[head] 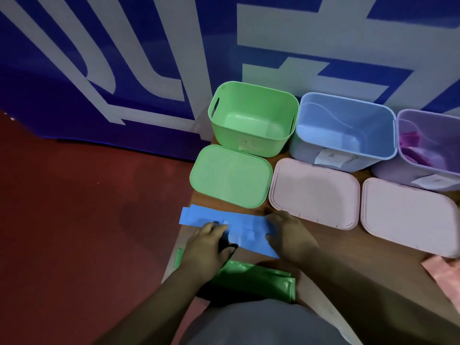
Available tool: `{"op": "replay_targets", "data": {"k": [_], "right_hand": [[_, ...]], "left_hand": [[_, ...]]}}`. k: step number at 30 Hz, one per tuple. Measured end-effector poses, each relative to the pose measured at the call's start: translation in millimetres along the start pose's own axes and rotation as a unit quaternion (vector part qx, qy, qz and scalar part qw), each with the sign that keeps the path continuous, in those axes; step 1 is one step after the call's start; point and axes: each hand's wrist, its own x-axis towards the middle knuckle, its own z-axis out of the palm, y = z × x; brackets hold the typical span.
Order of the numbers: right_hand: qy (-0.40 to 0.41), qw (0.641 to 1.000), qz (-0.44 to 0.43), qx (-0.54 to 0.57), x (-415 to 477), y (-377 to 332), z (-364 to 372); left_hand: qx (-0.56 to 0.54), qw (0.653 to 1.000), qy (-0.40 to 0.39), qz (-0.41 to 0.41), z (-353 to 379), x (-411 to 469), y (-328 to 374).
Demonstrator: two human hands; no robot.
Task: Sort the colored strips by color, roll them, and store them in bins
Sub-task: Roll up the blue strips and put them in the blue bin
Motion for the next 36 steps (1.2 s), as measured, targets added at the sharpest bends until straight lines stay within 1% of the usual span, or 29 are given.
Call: {"op": "replay_targets", "data": {"k": [4,7,11,14,16,19,24,29,32,36], "right_hand": [[-0.015,1.0,0.011,0.001,13,5,0],[-0.018,1.0,0.019,0.002,19,11,1],[-0.008,1.0,0.017,0.009,25,15,-1],[0.013,0.999,0.006,0.031,28,18,-3],[0.024,0.999,-0.004,0.033,30,21,-3],[0.037,0.999,-0.018,0.024,33,22,-4],[0.039,0.999,-0.021,0.016,31,19,-7],[0.046,0.997,-0.009,0.054,18,16,-15],[0.091,0.991,-0.036,0.095,1,14,-25],[0.119,0.981,-0.079,0.134,-21,1,-46]], "left_hand": [[-0.035,0.999,-0.023,-0.02,0,19,4],[-0.088,0.994,-0.025,-0.059,-1,27,9],[-0.138,0.984,-0.005,-0.114,0,35,14],[-0.143,0.981,-0.016,-0.132,-2,38,18],[-0.13,0.983,-0.018,-0.132,-4,37,18],[-0.129,0.984,0.002,-0.122,-9,35,19],[-0.187,0.977,0.034,-0.095,-26,33,24],[-0.225,0.97,0.057,-0.069,-37,33,23],[-0.233,0.969,0.057,-0.061,-41,31,22],[-0.226,0.972,0.041,-0.047,-47,24,32]]}}
